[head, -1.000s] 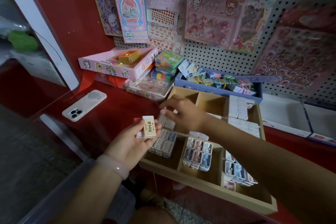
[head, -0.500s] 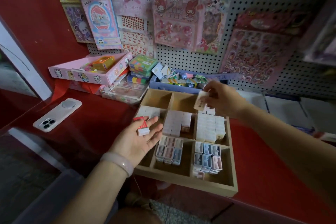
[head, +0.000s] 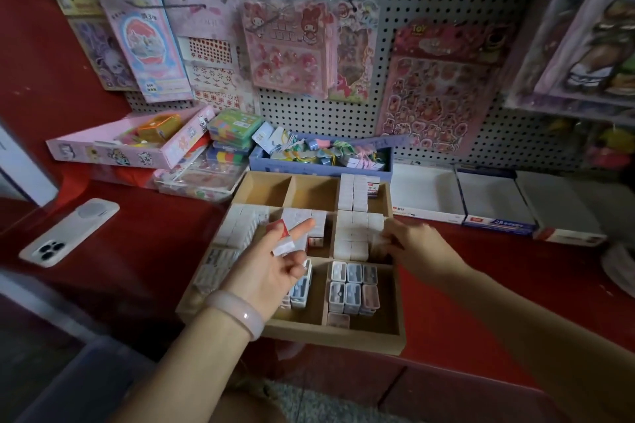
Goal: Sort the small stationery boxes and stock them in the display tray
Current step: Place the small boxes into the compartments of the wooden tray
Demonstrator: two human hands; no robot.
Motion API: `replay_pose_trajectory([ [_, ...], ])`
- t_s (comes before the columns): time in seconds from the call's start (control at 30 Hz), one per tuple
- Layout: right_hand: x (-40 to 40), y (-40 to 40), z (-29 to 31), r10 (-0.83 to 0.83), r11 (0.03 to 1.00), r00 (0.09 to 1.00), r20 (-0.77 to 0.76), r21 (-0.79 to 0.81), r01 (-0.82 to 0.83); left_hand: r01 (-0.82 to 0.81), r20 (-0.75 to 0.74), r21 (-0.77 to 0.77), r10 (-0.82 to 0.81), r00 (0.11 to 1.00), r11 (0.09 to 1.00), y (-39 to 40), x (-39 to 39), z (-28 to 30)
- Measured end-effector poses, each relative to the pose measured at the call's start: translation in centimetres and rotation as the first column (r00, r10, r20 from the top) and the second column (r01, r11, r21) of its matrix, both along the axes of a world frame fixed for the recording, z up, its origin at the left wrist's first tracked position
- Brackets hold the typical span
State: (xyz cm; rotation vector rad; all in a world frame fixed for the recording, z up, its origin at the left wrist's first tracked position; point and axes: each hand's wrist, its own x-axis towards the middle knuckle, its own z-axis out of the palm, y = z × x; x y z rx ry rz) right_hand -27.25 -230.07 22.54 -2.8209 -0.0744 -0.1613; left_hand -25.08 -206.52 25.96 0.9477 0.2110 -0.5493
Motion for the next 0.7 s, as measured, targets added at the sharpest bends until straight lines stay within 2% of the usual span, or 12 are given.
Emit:
replay_pose_trajectory([
  [0.2, -0.8, 0.7, -2.7, 0.111, 0.975, 0.945, 0.307, -0.218, -0.044, 0.016, 0.016, 0.027, -0.017, 1.000, 0.999, 0.7, -0.4, -0.3],
  [0.47, -1.5, 0.6, -3.3, 0.189, 0.944, 0.907, 0.376, -0.326, -0.062, -0.004, -0.048, 0.003, 0.004, 0.999, 1.000, 0.1, -1.2, 0.1],
  [0.53, -1.4, 0.8, -2.9, 0.153, 0.954, 0.915, 0.374, -0.296, -0.039, 0.000, -0.045, -0.012, -0.001, 0.999, 1.000, 0.3, -1.3, 0.2],
  [0.6, -1.0, 1.7, -1.5, 0.083, 0.986, 0.919, 0.386, -0.164, -0.020, 0.009, -0.044, -0.031, -0.010, 0.999, 0.999, 0.5, -1.4, 0.2],
  [0.63, -0.9, 2.6, -0.5, 0.099, 0.993, 0.913, 0.397, -0.092, -0.068, 0.013, -0.043, -0.041, -0.015, 0.999, 0.999, 0.6, -1.4, 0.1],
  [0.7, -0.6, 4.9, 1.6, 0.251, 0.966, 0.876, 0.411, -0.045, -0.256, 0.047, -0.022, -0.032, -0.048, 0.999, 0.998, 0.7, -1.4, 0.0],
])
